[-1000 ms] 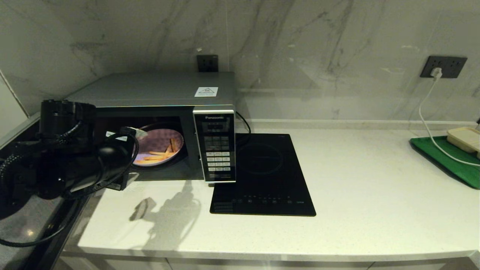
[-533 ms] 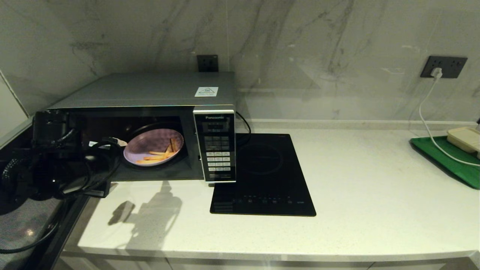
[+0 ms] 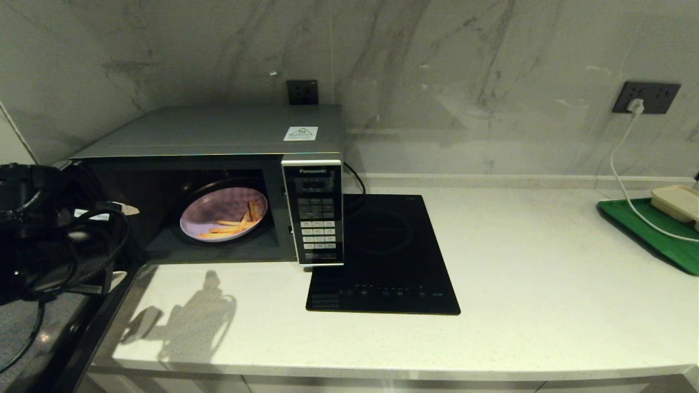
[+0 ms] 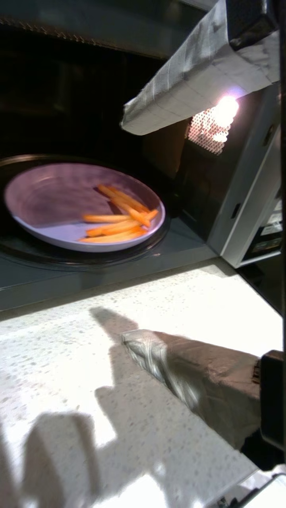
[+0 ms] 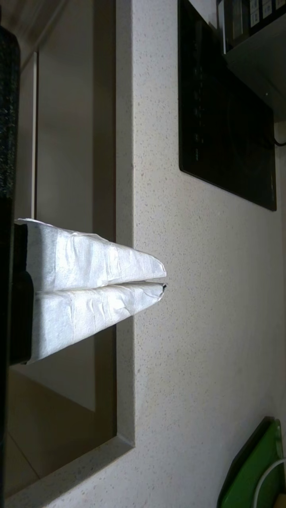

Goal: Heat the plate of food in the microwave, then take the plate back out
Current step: Take the plate out of the microwave

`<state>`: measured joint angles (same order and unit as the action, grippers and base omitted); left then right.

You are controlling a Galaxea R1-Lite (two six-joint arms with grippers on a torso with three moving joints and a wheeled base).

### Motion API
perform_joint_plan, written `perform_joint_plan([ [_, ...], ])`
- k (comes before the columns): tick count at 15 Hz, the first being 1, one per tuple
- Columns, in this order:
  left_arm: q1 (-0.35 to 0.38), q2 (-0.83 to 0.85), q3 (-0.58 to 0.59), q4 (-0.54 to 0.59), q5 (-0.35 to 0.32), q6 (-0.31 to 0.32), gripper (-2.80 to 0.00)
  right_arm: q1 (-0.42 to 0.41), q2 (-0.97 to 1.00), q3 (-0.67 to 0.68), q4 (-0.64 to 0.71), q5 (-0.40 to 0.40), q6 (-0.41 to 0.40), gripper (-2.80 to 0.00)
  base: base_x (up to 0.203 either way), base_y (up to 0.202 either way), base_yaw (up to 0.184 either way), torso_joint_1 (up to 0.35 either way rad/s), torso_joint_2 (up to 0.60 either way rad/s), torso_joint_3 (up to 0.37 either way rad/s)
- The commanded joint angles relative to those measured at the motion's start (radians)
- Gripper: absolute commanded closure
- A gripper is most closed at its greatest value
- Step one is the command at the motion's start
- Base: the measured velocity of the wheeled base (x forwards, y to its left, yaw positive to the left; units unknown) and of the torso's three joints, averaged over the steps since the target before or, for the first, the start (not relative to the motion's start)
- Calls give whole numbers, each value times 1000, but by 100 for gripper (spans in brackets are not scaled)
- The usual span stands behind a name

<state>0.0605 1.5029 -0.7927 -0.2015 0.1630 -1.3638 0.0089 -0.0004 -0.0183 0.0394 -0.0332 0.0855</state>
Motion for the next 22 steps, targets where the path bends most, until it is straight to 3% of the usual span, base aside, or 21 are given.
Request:
perform_joint_plan([
  [1,12,-46,12,0,1,-5,-280,0,0,0,1,-1,0,0,0,0,0,0,0,0],
  [6,28,-72,21,14,-3,11,-280,0,0,0,1,-1,0,0,0,0,0,0,0,0],
  [9,12,-68,24,13,-50,9,-280,0,0,0,1,-1,0,0,0,0,0,0,0,0],
  [16,-116,-8,23,8,-70,-33,-280,0,0,0,1,-1,0,0,0,0,0,0,0,0],
  [22,-147,239,-95,1,-93,-47,-280,0,0,0,1,-1,0,0,0,0,0,0,0,0],
])
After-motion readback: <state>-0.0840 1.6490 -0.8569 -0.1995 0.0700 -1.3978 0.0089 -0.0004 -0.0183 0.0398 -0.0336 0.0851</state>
